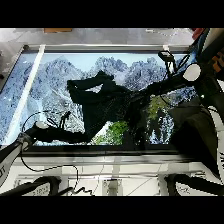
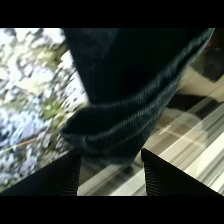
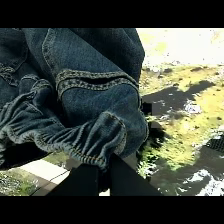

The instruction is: Fold the clothes and pants, and hang the long-sleeved shirts on hangers.

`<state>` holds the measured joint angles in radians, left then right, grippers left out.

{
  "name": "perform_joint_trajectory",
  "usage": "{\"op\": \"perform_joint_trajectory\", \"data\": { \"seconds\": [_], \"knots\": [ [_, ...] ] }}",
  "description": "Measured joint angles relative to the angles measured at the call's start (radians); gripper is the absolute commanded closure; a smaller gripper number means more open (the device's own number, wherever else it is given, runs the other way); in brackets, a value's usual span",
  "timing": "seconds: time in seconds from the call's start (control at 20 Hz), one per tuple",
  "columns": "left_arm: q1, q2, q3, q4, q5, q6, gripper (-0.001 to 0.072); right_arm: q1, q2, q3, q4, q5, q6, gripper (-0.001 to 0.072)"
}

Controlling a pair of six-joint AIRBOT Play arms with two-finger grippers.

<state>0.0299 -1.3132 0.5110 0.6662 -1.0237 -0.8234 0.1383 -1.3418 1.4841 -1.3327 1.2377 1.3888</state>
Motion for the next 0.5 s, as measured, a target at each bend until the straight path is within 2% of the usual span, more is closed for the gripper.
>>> {"op": "perform_joint_trajectory", "data": {
  "seconds": [0.05, 0.1, 0.15, 0.3, 0.5],
  "knots": [
    [-0.002, -0.008, -0.001, -0.019, 0.023, 0.024, 0.0535, 0.0, 0.0, 0.0, 0.0, 0.0, 0.0, 0.0683],
    [-0.002, -0.014, -0.002, -0.043, 0.045, 0.05, 0.0636, 0.0, 0.0, 0.0, 0.0, 0.0, 0.0, 0.0683],
    [-0.003, -0.018, -0.002, -0.063, 0.057, 0.074, 0.0688, 0.0, 0.0, 0.0, 0.0, 0.0, 0.0, 0.0684],
    [-0.003, -0.023, 0.002, -0.155, 0.081, 0.123, 0.0685, 0.0, 0.0, 0.0, 0.0, 0.0, 0.0, 0.0684],
    [0.023, -0.015, 0.067, -0.228, 0.079, 0.146, 0.0686, -0.001, 0.001, 0.0, -0.012, -0.012, 0.0, 0.0683]
  ]
}}
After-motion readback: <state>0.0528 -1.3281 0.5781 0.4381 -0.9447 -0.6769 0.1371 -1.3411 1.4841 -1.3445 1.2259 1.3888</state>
